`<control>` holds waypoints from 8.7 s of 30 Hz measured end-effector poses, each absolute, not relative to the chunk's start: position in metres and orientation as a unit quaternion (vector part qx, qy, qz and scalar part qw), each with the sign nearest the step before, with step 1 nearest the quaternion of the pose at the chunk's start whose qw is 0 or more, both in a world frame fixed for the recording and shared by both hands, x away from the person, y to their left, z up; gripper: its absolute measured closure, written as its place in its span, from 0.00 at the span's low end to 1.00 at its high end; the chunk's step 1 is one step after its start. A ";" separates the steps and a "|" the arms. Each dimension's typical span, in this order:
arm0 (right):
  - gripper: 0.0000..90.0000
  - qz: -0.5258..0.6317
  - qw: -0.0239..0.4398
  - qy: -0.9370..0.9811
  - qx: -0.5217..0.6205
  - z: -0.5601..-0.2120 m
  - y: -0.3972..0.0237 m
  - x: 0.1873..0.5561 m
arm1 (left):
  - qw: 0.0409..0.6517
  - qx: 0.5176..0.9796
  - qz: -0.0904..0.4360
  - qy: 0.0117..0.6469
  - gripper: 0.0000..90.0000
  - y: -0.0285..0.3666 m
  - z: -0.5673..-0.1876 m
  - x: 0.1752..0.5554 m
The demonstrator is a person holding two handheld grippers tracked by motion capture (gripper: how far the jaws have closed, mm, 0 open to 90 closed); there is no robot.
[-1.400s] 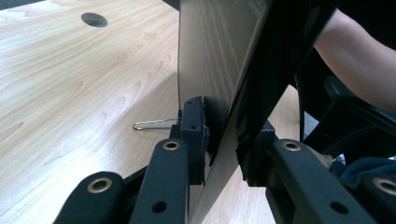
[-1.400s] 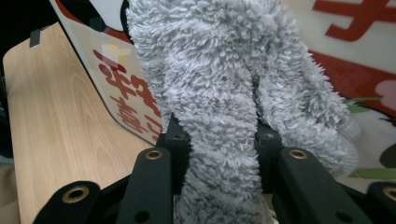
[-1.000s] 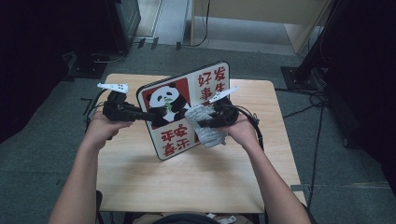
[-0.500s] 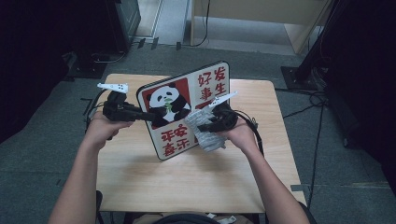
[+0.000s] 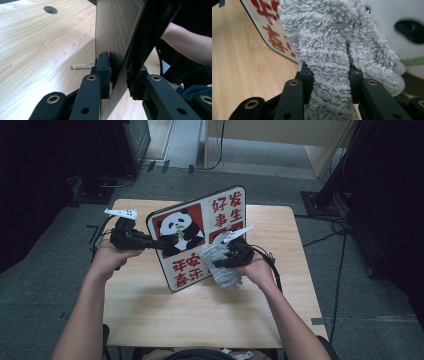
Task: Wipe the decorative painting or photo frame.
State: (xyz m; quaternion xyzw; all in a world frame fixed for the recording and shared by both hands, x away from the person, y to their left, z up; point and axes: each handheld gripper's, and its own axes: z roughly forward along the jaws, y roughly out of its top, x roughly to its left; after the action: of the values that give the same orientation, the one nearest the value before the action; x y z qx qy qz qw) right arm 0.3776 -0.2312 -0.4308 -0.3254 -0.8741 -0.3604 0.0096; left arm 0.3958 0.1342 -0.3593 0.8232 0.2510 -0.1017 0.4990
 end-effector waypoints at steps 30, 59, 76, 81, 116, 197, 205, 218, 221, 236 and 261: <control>0.75 -0.348 0.040 -0.878 -0.327 -0.469 -0.230 0.371 | 0.501 0.817 -0.106 0.265 0.83 0.134 -0.360 0.396; 0.76 -0.367 0.022 -0.873 -0.321 -0.409 -0.229 0.371 | 0.493 0.825 -0.092 0.260 0.85 0.133 -0.357 0.394; 0.76 -0.376 -0.005 -0.874 -0.307 -0.350 -0.217 0.382 | 0.493 0.825 -0.093 0.260 0.85 0.134 -0.357 0.396; 0.76 -0.383 -0.010 -0.871 -0.306 -0.331 -0.215 0.386 | 0.493 0.826 -0.092 0.259 0.85 0.134 -0.357 0.396; 0.76 -0.374 -0.065 -0.887 -0.263 -0.253 -0.168 0.404 | 0.497 0.826 -0.095 0.249 0.85 0.135 -0.358 0.396; 0.75 -0.376 -0.008 -0.888 -0.264 -0.367 -0.178 0.379 | 0.495 0.830 -0.093 0.238 0.84 0.134 -0.358 0.396; 0.75 -0.373 -0.002 -0.890 -0.263 -0.382 -0.179 0.375 | 0.495 0.831 -0.093 0.237 0.84 0.134 -0.358 0.396; 0.75 -0.370 0.008 -0.890 -0.266 -0.407 -0.181 0.369 | 0.496 0.830 -0.092 0.237 0.84 0.134 -0.358 0.395; 0.75 -0.367 0.010 -0.891 -0.266 -0.412 -0.181 0.368 | 0.496 0.830 -0.093 0.236 0.84 0.134 -0.358 0.395; 0.74 -0.364 0.023 -0.890 -0.274 -0.441 -0.183 0.362 | 0.497 0.830 -0.093 0.235 0.84 0.134 -0.358 0.395; 0.74 -0.349 0.047 -0.891 -0.285 -0.475 -0.185 0.357 | 0.498 0.828 -0.097 0.237 0.84 0.134 -0.359 0.396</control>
State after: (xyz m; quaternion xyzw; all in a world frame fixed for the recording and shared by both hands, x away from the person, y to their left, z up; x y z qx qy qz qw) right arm 0.3566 -0.1853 -0.4752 -0.2846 -0.8914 -0.3494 0.0473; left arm 0.3956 0.1342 -0.3589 0.8284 0.2373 -0.0970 0.4980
